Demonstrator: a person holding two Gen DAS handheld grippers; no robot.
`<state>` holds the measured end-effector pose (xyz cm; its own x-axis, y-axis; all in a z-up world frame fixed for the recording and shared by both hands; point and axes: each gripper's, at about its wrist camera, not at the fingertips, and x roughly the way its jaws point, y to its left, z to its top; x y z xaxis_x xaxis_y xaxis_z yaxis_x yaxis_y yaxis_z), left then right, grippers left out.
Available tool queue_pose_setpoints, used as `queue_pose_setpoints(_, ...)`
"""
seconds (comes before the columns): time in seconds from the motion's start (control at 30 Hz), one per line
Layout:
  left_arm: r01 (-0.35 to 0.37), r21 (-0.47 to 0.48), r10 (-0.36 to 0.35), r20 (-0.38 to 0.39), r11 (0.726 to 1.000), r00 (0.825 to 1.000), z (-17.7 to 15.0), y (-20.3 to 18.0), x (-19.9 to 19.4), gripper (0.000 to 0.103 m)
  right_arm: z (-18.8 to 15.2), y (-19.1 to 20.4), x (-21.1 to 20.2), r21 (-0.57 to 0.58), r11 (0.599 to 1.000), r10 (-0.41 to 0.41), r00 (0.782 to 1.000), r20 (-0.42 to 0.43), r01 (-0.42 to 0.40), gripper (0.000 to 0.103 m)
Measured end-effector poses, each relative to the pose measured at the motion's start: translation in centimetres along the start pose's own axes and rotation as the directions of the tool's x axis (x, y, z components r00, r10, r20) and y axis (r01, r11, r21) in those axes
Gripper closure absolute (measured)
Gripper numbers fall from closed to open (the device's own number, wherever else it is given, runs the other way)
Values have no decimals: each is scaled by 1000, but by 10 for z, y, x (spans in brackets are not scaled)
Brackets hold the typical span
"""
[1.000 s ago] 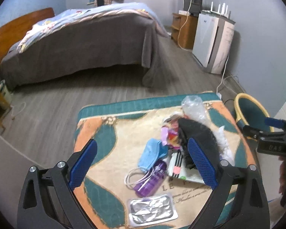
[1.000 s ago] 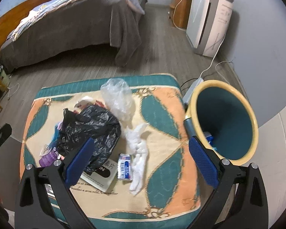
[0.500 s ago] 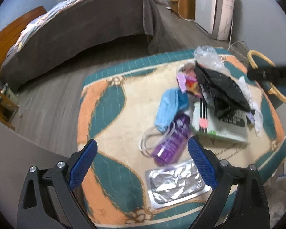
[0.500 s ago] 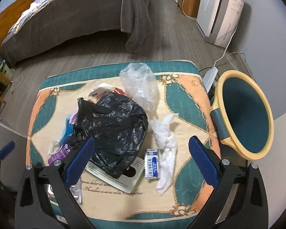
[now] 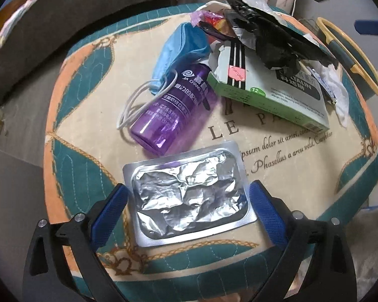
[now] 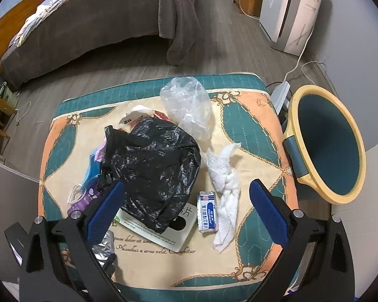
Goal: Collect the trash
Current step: 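Move both open tools back over the remaining trash on the cushion, then grasp the black plastic bag with the right tool while the left grasps the foil blister pack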
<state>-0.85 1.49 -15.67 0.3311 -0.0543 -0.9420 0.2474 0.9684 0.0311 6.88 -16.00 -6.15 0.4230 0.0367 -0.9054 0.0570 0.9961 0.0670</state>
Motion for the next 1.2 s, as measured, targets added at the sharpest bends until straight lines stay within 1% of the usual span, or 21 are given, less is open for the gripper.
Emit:
queue_pose_setpoints(0.07, 20, -19, -20, -11, 1000, 1000, 1, 5, 0, 9, 0, -1, 1, 3, 1000, 4, 1000, -4, -4, 6)
queue_pose_setpoints(0.2, 18, -24, -19, -12, 1000, 1000, 3, 12, -3, 17, -1, 2, 3, -15, 1000, 4, 1000, -17, -4, 6)
queue_pose_setpoints(0.33, 19, -36, -20, -13, 999, 1000, 3, 19, -9, 21, -5, 11, 5, -59, 998, 30, 999, -27, -32, 6)
queue_pose_setpoints(0.37, 16, -40, -16, -1, 999, 1000, 4, 22, -13, 43, -5, 14, 6, -71, 997, 35, 999, -31, -37, 6)
queue_pose_setpoints(0.4, 25, -48, -24, 10, 999, 1000, 5, 25, -18, 56, -7, 18, 7, -86, 995, 40, 998, -37, -43, 7)
queue_pose_setpoints(0.47, 22, -43, -22, -8, 999, 1000, 6, 31, -20, 66, -10, 28, 10, -125, 990, 52, 997, -56, -58, 12)
queue_pose_setpoints(0.53, 19, -29, -19, -8, 999, 1000, 5, 33, -22, 68, -14, 37, 15, -163, 985, 53, 995, -79, -65, 16)
queue_pose_setpoints(0.57, 20, -30, -20, -6, 999, 1000, 5, 35, -23, 70, -15, 41, 17, -177, 982, 54, 995, -88, -69, 19)
queue_pose_setpoints(0.6, 22, -29, -22, -2, 999, 1000, 4, 35, -24, 71, -17, 45, 19, -190, 979, 57, 993, -99, -75, 21)
queue_pose_setpoints(0.63, 20, -24, -20, 0, 1000, 1000, 4, 35, -24, 71, -19, 49, 21, -204, 975, 61, 992, -111, -82, 24)
queue_pose_setpoints(0.67, 18, -16, -18, 1, 1000, 1000, 4, 35, -25, 71, -21, 53, 23, -228, 970, 55, 991, -121, -82, 30)
queue_pose_setpoints(0.7, 21, -16, -21, 0, 1000, 1000, 2, 27, -22, 71, -23, 57, 25, -254, 965, 40, 991, -125, -71, 33)
queue_pose_setpoints(0.73, 30, -17, -30, -2, 999, 1000, 1, 26, -22, 71, -25, 61, 28, -288, 956, 14, 991, -132, -52, 49)
queue_pose_setpoints(0.77, 37, -12, -37, -5, 999, 999, 0, 26, -23, 67, -25, 63, 31, -303, 952, 0, 990, -139, -42, 73)
queue_pose_setpoints(0.8, 37, -4, -37, -5, 999, 999, 2, 23, -24, 57, -26, 63, 33, -307, 951, -3, 989, -148, -43, 85)
queue_pose_setpoints(0.83, 28, 10, -28, -2, 1000, 1000, 1, 19, -25, 49, -25, 62, 33, -303, 952, 0, 989, -151, -46, 99)
queue_pose_setpoints(0.87, 24, 22, -24, 2, 999, 1000, -1, 17, -27, 37, -24, 61, 29, -299, 953, 3, 990, -140, -45, 100)
queue_pose_setpoints(0.9, 29, 41, -30, 9, 999, 1000, -3, 14, -31, 33, -23, 60, 24, -298, 954, 8, 993, -121, -44, 101)
queue_pose_setpoints(0.97, 31, 82, -32, 10, 996, 999, -7, 7, -38, 29, -19, 56, 15, -285, 958, 21, 996, -87, -45, 103)
queue_pose_setpoints(1.07, 7, 167, -6, -7, 986, 1000, -15, -7, -37, 28, -14, 47, 5, -257, 965, 42, 997, -62, -57, 103)
queue_pose_setpoints(1.2, -64, 286, 81, -49, 956, 995, -25, -24, -23, 27, -11, 37, -7, -225, 971, 74, 996, -47, -83, 103)
